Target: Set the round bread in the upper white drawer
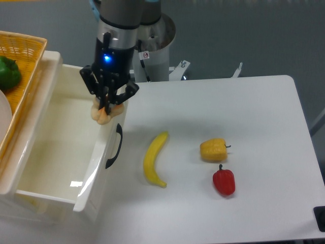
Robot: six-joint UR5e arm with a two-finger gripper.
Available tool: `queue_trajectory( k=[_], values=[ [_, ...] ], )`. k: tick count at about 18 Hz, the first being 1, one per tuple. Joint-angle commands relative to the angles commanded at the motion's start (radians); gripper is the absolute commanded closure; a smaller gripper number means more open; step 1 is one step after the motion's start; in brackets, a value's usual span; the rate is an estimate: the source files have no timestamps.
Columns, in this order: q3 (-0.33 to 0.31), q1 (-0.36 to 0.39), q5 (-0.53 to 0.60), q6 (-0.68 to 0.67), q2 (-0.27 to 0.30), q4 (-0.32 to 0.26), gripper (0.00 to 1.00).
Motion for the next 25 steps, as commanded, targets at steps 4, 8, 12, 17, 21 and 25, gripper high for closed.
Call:
queue_trajectory(
  k=[4,8,12,17,21,25],
  values=[
    [-0.006,-0.038,0.0,0.002,-0.015,0.003,0.74],
    [-0.006,-0.072,0.0,0.0,-0.026,0.005,0.74],
    [-0.006,-0.092,0.003,0.003,-0.037,0.005,0.54],
    [-0.006,-0.094,0.002,0.005,-0.037,0.005,0.43],
    [-0.006,-0.095,0.002,0.006,-0.035,0.005,0.34],
    [-0.006,-0.095,0.002,0.008,-0.035,0.005,0.31]
  ],
)
